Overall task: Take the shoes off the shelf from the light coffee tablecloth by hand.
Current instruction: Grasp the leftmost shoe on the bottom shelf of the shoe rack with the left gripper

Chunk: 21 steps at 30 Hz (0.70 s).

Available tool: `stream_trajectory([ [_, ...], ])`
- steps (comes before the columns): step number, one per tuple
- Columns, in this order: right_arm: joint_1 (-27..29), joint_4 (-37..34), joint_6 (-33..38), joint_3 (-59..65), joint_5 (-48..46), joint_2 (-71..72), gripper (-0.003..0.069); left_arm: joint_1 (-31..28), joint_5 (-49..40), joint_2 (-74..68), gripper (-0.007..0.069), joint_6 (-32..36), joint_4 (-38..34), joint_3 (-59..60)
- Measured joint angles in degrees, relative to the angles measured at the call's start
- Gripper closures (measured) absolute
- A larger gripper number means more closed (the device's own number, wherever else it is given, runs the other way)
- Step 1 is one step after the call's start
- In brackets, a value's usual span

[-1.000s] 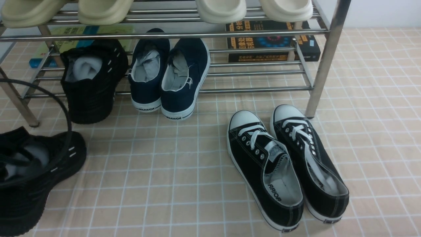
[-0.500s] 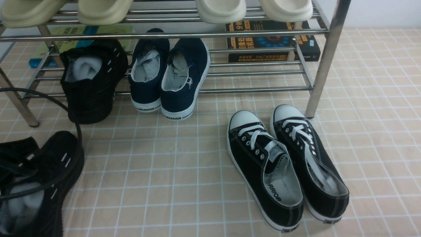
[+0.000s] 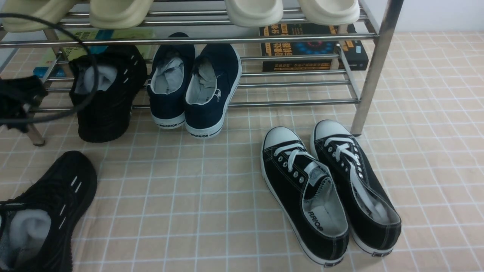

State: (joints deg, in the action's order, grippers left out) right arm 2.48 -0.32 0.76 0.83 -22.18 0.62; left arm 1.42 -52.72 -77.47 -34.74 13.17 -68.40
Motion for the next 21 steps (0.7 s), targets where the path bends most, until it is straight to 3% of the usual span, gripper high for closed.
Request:
stream_trajectory([
  [5,0.0,0.0,0.0,0.0,0.0,0.0,0.0419,0.0,0.3,-12.6,0.0269,4.9,-2.1,-11.6],
  [10,0.0,0.0,0.0,0.0,0.0,0.0,0.0419,0.0,2.8,-21.3,0.0269,5.3,-1.7,-19.8],
  [17,0.0,0.0,0.0,0.0,0.0,0.0,0.0419,0.0,6.7,-28.6,0.0272,5.3,-1.4,-21.6],
  [21,0.0,0.0,0.0,0.0,0.0,0.0,0.0419,0.0,6.9,-30.4,0.033,5.3,-1.4,-21.6],
])
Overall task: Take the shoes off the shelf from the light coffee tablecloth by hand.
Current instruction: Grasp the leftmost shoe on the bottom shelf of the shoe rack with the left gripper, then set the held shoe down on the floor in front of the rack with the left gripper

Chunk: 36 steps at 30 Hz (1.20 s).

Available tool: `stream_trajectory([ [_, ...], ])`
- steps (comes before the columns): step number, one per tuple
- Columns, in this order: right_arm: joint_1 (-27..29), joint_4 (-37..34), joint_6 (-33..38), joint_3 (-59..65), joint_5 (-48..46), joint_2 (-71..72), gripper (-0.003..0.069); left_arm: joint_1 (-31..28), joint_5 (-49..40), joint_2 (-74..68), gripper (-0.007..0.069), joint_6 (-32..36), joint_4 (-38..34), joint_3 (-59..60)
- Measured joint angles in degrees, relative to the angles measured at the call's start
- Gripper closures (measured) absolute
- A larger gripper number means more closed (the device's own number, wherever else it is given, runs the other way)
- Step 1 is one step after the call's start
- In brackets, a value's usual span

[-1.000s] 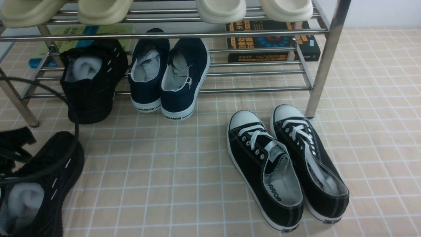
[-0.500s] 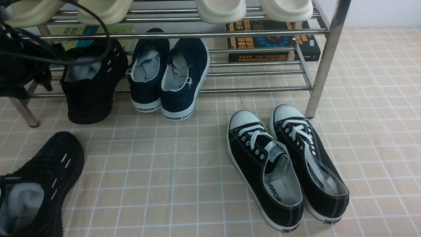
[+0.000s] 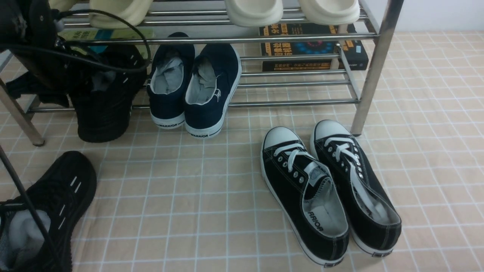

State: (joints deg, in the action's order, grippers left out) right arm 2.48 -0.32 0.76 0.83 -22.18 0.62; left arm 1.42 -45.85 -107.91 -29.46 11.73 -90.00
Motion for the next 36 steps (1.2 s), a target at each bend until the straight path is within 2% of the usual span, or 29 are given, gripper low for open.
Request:
stream_trajectory([
  [2,0.0,0.0,0.0,0.0,0.0,0.0,0.0419,0.1,-0.9,-0.3,0.0417,0.0,-0.1,0.0],
  [3,0.0,0.3,0.0,0.0,0.0,0.0,0.0419,0.1,-1.6,-0.3,0.0505,0.0,-0.1,-0.1],
  [6,0.0,0.0,0.0,0.0,0.0,0.0,0.0419,0.1,-3.6,-0.2,0.0599,0.7,0.0,-0.1],
  [16,0.0,0.0,0.0,0.0,0.0,0.0,0.0419,0.1,-21.2,10.6,0.0612,4.1,-2.9,0.4],
  [19,0.0,0.0,0.0,0.0,0.0,0.0,0.0419,0.1,-23.0,15.4,0.0612,5.0,-5.0,3.4],
  [24,0.0,0.0,0.0,0.0,0.0,0.0,0.0419,0.1,-19.9,21.0,0.0612,4.6,-9.8,12.0],
  [27,0.0,0.0,0.0,0.0,0.0,0.0,0.0419,0.1,-15.0,24.8,0.061,4.2,-14.0,21.5],
  [36,0.0,0.0,0.0,0.0,0.0,0.0,0.0419,0.1,-5.1,27.0,0.061,1.9,-18.0,39.6],
])
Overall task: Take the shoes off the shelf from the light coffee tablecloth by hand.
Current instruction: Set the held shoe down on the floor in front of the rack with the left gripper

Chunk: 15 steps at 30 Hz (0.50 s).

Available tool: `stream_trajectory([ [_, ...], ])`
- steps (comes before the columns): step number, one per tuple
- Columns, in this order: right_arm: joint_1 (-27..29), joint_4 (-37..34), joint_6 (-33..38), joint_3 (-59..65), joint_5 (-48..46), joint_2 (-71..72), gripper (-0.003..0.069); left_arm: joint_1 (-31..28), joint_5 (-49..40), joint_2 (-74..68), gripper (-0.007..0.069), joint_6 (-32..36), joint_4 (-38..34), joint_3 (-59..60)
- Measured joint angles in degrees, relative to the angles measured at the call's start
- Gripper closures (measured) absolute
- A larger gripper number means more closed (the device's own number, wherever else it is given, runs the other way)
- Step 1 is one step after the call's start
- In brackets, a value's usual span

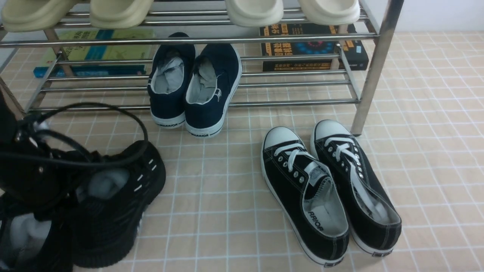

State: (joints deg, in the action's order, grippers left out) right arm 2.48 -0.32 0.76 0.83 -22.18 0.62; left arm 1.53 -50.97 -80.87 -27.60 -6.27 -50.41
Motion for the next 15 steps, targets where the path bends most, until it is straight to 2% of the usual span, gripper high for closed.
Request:
stream_trajectory([
  [9,0.0,0.0,0.0,0.0,0.0,0.0,0.0419,0.0,1.6,0.4,0.0606,0.1,-2.1,2.2],
  [15,0.0,0.0,0.0,0.0,0.0,0.0,0.0419,0.0,-0.4,0.7,0.0549,3.3,-2.6,2.2],
])
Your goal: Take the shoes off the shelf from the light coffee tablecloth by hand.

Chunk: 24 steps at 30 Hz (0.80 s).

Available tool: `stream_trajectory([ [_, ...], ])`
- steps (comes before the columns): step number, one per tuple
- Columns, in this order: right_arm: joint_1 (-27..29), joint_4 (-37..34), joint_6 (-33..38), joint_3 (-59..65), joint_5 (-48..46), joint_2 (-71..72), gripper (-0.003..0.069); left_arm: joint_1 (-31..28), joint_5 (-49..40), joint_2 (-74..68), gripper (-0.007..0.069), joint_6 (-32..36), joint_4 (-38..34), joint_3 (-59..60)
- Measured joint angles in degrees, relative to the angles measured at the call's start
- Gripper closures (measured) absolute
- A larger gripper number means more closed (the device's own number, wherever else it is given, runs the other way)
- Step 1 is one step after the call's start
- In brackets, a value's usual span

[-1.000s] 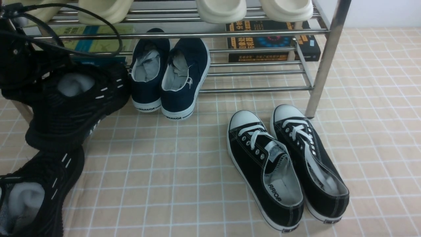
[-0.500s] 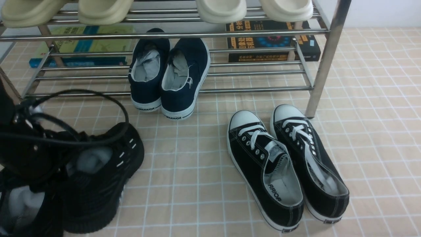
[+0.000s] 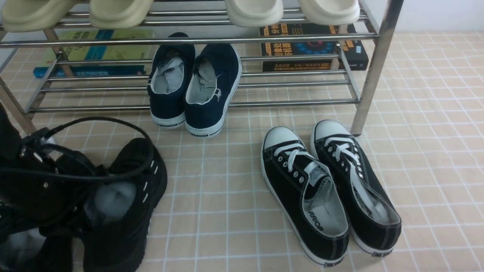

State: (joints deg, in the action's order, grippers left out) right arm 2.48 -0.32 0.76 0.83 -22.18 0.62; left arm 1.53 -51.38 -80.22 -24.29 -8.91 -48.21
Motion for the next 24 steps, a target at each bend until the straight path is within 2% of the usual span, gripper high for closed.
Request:
stream_trajectory([
  [6,0.0,0.0,0.0,0.0,0.0,0.0,0.0419,0.0,-2.1,7.0,0.0405,1.5,0.0,0.0],
  [10,0.0,0.0,0.0,0.0,0.0,0.0,0.0419,0.0,-5.0,13.5,0.0389,4.7,0.4,0.0],
  [13,0.0,0.0,0.0,0.0,0.0,0.0,0.0419,0.0,-10.9,21.7,0.0437,9.7,1.6,0.0],
  [17,0.0,0.0,0.0,0.0,0.0,0.0,0.0419,0.0,-14.8,32.9,0.0563,14.6,2.2,1.2],
  [20,0.0,0.0,0.0,0.0,0.0,0.0,0.0419,0.0,-14.2,39.4,0.0608,16.7,1.9,3.2],
  [24,0.0,0.0,0.0,0.0,0.0,0.0,0.0419,0.0,-5.0,55.1,0.0623,17.9,0.7,10.8],
])
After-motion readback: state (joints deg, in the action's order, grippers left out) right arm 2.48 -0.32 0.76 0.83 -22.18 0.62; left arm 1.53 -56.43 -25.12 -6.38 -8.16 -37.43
